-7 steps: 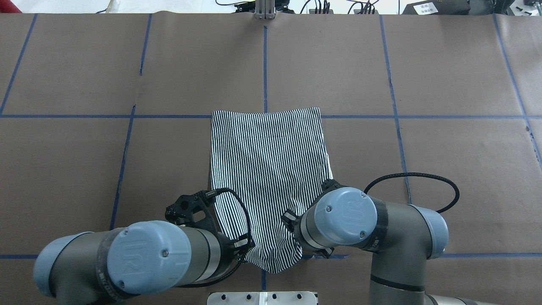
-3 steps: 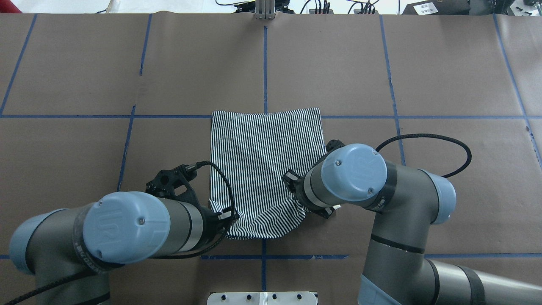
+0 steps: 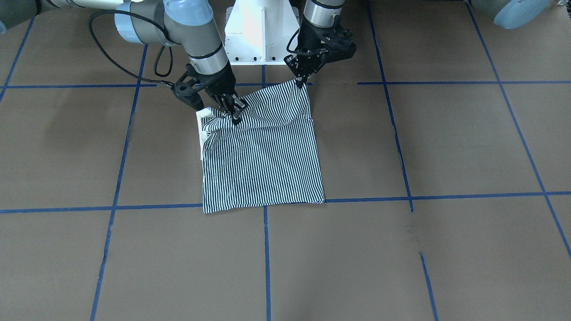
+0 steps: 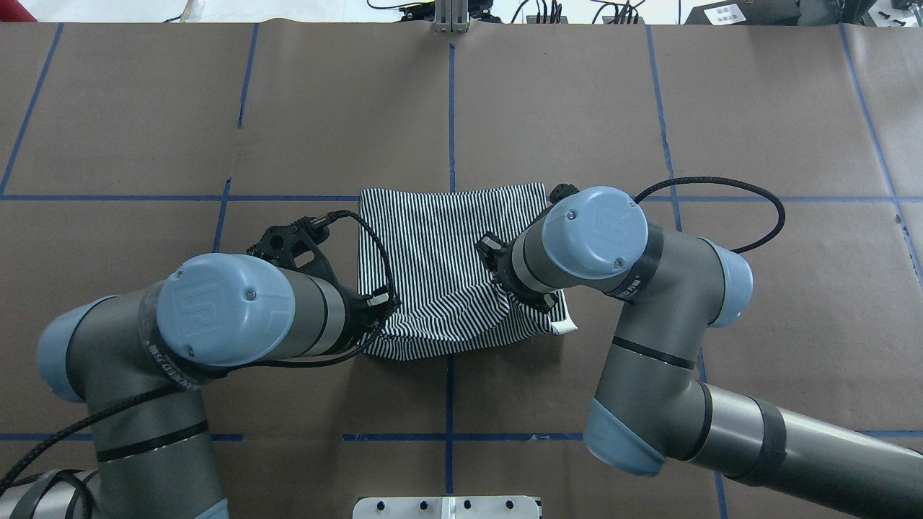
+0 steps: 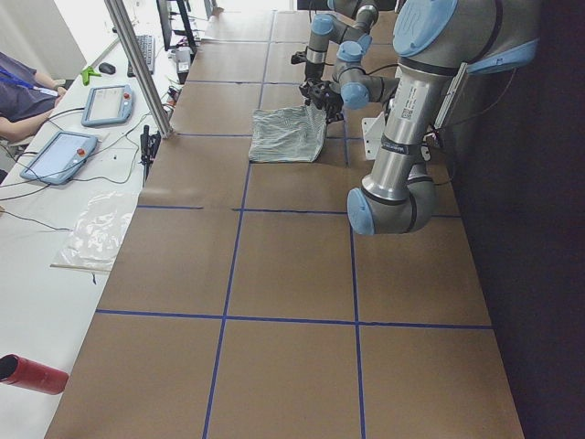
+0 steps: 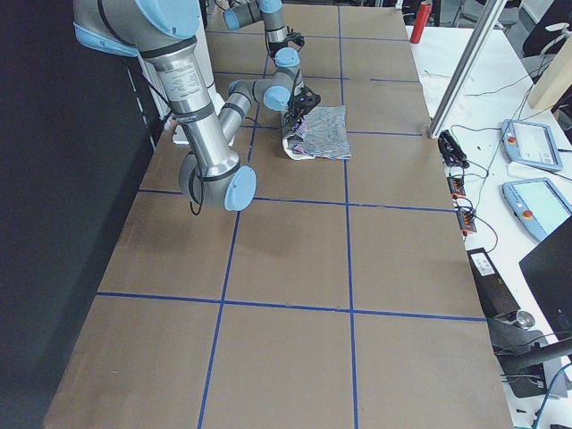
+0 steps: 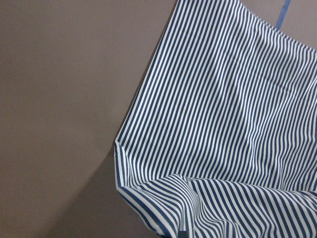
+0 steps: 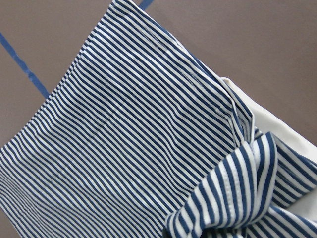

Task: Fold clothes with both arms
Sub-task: 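Lift the near edge with both grippers and fold it farther from the robot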

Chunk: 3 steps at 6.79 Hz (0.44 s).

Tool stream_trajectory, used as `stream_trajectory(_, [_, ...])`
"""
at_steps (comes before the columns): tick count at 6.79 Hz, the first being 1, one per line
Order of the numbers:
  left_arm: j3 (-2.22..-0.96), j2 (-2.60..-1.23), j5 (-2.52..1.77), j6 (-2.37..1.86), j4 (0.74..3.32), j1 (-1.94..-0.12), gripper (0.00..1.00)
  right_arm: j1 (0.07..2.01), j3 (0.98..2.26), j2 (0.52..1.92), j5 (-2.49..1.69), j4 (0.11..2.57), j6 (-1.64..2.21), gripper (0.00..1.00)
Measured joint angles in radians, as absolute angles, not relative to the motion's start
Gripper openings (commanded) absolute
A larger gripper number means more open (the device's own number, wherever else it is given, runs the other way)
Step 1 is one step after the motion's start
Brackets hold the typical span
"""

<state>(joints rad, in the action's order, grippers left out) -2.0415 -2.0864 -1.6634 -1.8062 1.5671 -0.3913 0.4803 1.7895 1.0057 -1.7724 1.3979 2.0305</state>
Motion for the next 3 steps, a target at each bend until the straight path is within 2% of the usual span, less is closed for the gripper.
stream_trajectory(3, [-1.969,-2.089,-1.665,-1.797,1.626,-0.447,0.00,0.524,1.666,0.946,-1.769,1.343,2.011,0.00])
